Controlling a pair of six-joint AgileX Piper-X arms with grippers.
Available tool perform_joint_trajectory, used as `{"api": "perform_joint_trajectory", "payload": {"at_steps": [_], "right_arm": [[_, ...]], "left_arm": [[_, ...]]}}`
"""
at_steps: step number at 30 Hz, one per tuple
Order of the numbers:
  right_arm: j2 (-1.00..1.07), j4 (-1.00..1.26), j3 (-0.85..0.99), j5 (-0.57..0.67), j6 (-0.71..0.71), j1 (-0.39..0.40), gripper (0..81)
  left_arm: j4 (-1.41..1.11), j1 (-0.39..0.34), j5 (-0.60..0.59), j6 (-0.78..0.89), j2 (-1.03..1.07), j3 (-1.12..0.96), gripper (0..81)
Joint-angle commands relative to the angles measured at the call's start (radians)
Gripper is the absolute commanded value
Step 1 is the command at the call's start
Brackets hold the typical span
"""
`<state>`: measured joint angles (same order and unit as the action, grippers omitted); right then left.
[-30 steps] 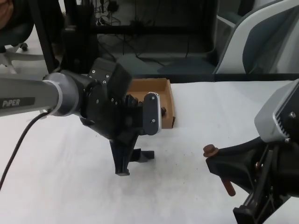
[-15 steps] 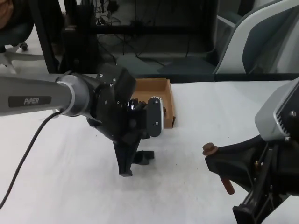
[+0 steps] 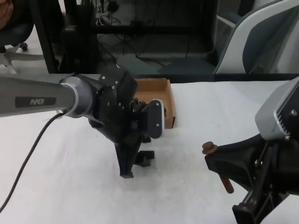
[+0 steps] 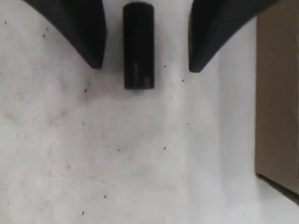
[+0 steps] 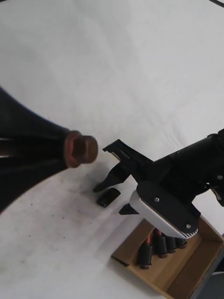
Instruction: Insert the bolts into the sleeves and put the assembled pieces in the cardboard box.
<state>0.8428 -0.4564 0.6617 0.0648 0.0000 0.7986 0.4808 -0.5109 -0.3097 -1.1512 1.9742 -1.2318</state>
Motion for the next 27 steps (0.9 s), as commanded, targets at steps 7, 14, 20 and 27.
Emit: {"api": "perform_joint_trajectory", "payload": {"at_steps": [7,14,20,27], "right_arm": [[-0.009,0.046,0.005,0.009,-0.006,0.001,0.6],[-0.009,0.046,0.005,0.009,-0.006,0.001,0.6],[-0.009,0.046,0.005,0.009,-0.006,0.001,0.6],[-0.009,0.042,0.005,0.009,-0.006,0.001,0.6]], "left_arm": [[0.006,-0.031,0.007,-0.026,0.032,0.0,17.6],[0.024,-0.031,0.102,-0.026,0.032,0.0,14.7],[0.066,-0.031,0.205,-0.046,0.032,0.0,1.7],[0.078,-0.031,0.332,-0.036,0.012,0.0,1.7]]}}
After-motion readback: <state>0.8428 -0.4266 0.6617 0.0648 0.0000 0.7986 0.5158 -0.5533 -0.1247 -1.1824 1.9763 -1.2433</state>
